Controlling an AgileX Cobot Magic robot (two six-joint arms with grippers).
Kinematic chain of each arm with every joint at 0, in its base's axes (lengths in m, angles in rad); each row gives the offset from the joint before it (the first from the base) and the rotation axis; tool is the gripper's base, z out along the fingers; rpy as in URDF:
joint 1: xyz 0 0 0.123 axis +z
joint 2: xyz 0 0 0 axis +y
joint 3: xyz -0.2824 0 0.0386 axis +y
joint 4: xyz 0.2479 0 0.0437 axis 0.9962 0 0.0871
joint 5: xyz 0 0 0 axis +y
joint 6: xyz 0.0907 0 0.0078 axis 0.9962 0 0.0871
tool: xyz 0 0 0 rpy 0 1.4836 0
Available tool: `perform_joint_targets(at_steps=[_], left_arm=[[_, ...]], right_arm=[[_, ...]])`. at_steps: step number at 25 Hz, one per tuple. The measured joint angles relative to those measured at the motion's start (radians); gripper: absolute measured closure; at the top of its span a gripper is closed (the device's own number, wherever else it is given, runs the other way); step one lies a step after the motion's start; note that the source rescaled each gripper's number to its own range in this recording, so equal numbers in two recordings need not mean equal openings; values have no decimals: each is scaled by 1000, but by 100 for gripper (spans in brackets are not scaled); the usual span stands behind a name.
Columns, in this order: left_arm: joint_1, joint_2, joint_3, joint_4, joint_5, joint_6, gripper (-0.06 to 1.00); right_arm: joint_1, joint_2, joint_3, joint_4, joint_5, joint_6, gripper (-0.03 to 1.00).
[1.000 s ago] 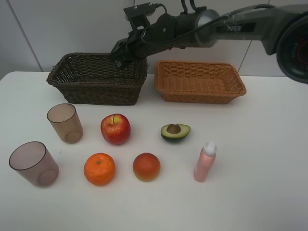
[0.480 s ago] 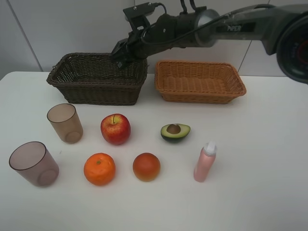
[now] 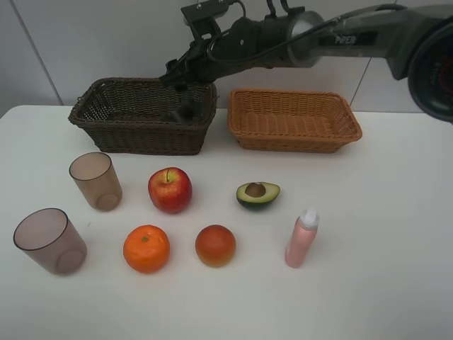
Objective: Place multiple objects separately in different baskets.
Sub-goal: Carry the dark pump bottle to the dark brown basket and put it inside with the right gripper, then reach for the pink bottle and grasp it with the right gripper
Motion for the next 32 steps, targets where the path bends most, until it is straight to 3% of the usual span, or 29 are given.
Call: perform_joint_targets(at_steps=[2,5,9,26,32], left_arm=[[0,0,0,0,0,0,0],[0,0,0,0,0,0,0],[0,0,0,0,0,0,0],[0,0,0,0,0,0,0],[0,0,0,0,0,0,0]], right_arm=[[0,0,0,-5,-3,-8,31],[0,0,0,-7,-5,-30,9],[0,0,0,-7,-7,-48,-1],[0,-7,0,-7,-6,-55,-3],[0,-71,0,-25,78,-54,-3]])
